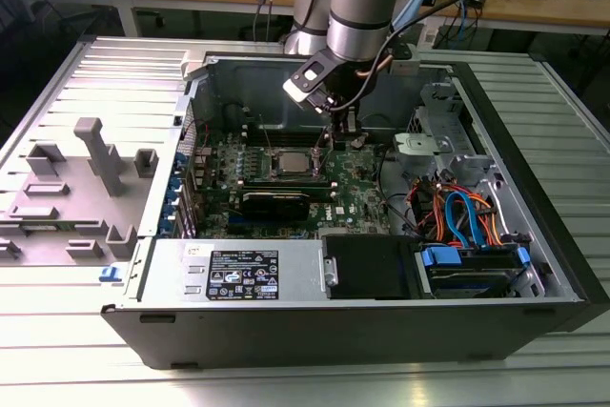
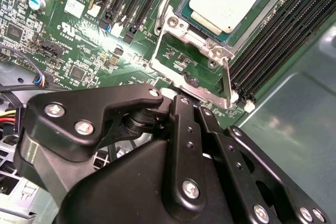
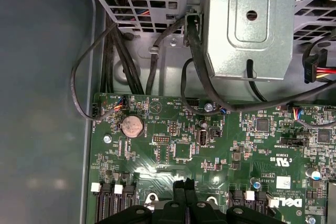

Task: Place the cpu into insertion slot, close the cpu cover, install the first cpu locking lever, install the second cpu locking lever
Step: 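Close the cpu cover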

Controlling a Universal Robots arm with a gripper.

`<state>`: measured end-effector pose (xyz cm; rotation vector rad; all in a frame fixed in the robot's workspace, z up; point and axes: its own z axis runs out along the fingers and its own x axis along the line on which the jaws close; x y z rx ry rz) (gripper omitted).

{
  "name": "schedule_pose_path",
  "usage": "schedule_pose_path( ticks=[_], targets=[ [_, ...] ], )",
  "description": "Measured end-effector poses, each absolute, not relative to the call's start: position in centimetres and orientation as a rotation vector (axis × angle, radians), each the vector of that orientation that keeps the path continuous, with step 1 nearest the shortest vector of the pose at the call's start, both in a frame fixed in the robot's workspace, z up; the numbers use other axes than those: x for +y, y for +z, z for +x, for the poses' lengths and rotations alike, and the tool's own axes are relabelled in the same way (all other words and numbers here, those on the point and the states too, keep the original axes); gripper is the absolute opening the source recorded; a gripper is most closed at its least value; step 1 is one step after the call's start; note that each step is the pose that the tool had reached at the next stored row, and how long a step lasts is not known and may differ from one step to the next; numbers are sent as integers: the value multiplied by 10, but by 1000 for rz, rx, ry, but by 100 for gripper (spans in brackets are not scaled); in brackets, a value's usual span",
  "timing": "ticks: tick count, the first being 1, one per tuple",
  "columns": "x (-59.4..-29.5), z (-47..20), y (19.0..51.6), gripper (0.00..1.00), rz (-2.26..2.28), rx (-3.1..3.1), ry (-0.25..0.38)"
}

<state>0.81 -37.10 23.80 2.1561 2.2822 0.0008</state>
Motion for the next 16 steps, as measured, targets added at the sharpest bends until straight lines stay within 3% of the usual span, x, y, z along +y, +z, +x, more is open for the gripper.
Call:
schedule_pose_path(
  ticks=[16],
  targets=[
    [-371,4,238,11,2156,2282,1]
  ],
)
